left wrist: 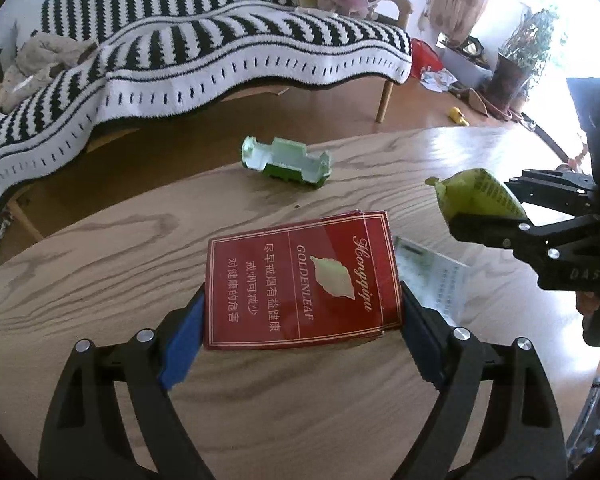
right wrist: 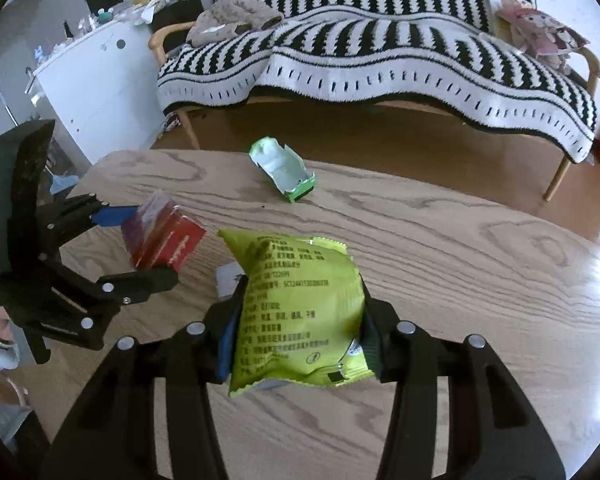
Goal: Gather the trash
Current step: 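Grasp red GOLDENLEAF box with left tool while right tool grasps yellow-green snack bag, then carry red box and snack bag over the bin and open both tools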
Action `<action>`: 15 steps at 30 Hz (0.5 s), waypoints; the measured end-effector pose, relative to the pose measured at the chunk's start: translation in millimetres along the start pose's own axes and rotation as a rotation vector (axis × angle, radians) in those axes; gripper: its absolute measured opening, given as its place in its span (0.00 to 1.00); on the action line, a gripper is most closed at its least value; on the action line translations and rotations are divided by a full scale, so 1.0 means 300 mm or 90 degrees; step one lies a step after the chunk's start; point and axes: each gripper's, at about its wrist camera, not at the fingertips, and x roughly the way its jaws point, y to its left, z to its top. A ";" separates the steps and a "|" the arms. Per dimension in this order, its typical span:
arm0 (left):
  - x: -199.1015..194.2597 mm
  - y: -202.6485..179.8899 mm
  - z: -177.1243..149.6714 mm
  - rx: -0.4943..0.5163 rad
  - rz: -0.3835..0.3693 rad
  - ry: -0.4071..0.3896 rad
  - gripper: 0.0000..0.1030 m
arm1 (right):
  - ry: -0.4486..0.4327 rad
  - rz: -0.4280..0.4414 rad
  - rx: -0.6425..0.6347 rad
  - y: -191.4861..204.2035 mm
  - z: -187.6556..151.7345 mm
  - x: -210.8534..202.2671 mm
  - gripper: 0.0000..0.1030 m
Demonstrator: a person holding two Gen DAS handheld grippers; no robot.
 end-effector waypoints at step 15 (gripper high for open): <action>-0.519 -0.480 -0.126 0.044 -0.061 -0.099 0.83 | -0.117 -0.088 0.031 0.070 -0.304 -0.797 0.47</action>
